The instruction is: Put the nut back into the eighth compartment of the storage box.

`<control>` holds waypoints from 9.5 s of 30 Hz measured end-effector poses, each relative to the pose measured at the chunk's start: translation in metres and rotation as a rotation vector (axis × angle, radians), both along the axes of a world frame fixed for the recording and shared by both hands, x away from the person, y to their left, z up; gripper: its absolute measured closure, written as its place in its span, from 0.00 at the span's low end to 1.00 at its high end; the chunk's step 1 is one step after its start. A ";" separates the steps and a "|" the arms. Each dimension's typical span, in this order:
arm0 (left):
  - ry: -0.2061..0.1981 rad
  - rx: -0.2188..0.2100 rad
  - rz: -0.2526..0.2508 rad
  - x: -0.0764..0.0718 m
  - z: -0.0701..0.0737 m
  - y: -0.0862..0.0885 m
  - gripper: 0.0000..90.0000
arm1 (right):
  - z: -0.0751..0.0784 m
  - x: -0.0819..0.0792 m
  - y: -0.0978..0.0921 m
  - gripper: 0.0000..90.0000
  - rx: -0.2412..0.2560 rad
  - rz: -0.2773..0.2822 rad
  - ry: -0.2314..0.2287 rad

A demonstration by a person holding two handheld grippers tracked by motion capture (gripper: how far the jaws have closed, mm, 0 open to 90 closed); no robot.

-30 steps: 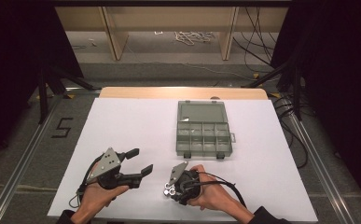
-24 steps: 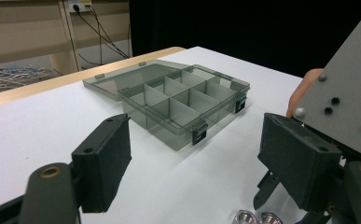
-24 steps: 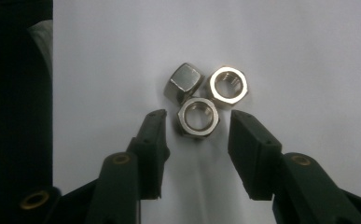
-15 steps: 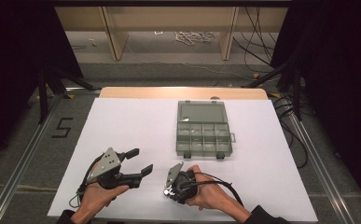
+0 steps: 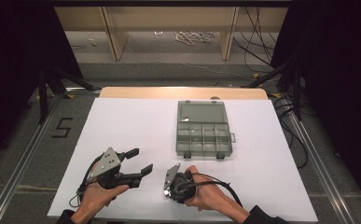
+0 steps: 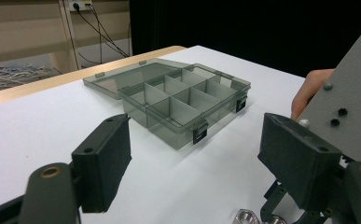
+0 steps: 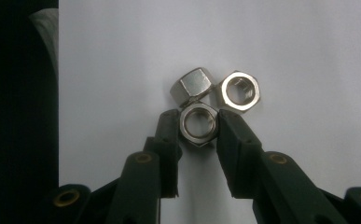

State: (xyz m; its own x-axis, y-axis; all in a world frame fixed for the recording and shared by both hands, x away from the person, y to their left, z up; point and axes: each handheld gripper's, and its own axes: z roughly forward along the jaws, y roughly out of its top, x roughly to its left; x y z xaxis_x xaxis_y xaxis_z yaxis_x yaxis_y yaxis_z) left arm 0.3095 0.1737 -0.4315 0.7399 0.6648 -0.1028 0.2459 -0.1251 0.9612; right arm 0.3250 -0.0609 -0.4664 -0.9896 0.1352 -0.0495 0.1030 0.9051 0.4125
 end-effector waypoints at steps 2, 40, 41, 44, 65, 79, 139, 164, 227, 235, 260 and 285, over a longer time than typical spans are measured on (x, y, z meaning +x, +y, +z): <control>0.000 -0.006 0.003 0.000 0.000 0.000 0.27 | 0.001 0.000 -0.001 0.78 -0.013 0.002 0.000; -0.011 0.000 0.001 0.000 0.001 0.000 0.27 | 0.070 0.049 -0.098 0.78 0.107 -0.275 -0.129; -0.010 -0.001 0.001 0.000 0.001 0.000 0.27 | 0.071 0.051 -0.100 0.78 0.112 -0.285 -0.131; -0.011 -0.001 0.001 0.000 0.001 0.000 0.27 | 0.073 0.055 -0.108 0.78 0.119 -0.303 -0.139; -0.002 -0.018 0.014 0.000 0.001 -0.001 0.27 | 0.061 0.098 -0.161 0.78 0.062 -0.499 -0.159; -0.010 -0.013 -0.003 0.001 0.000 -0.002 0.26 | 0.052 0.109 -0.159 0.78 0.039 -0.506 -0.147; -0.004 -0.016 0.014 0.000 0.001 0.000 0.26 | 0.078 0.065 -0.093 0.33 0.149 -0.341 -0.203; -0.017 -0.009 0.011 0.001 0.002 0.000 0.26 | 0.057 0.040 -0.050 0.32 0.124 -0.170 -0.141; 0.006 -0.012 0.056 0.004 0.000 0.005 0.26 | 0.001 0.033 0.013 0.72 -0.040 0.091 0.000; 0.000 0.001 0.055 0.006 -0.001 0.006 0.26 | 0.001 0.034 0.015 0.76 -0.049 0.092 0.024; -0.002 -0.007 0.056 0.006 -0.001 0.007 0.26 | 0.017 0.037 0.007 0.78 -0.101 0.067 -0.005; -0.002 -0.007 0.057 0.005 0.000 0.007 0.26 | 0.055 0.057 -0.033 0.78 -0.097 -0.051 -0.024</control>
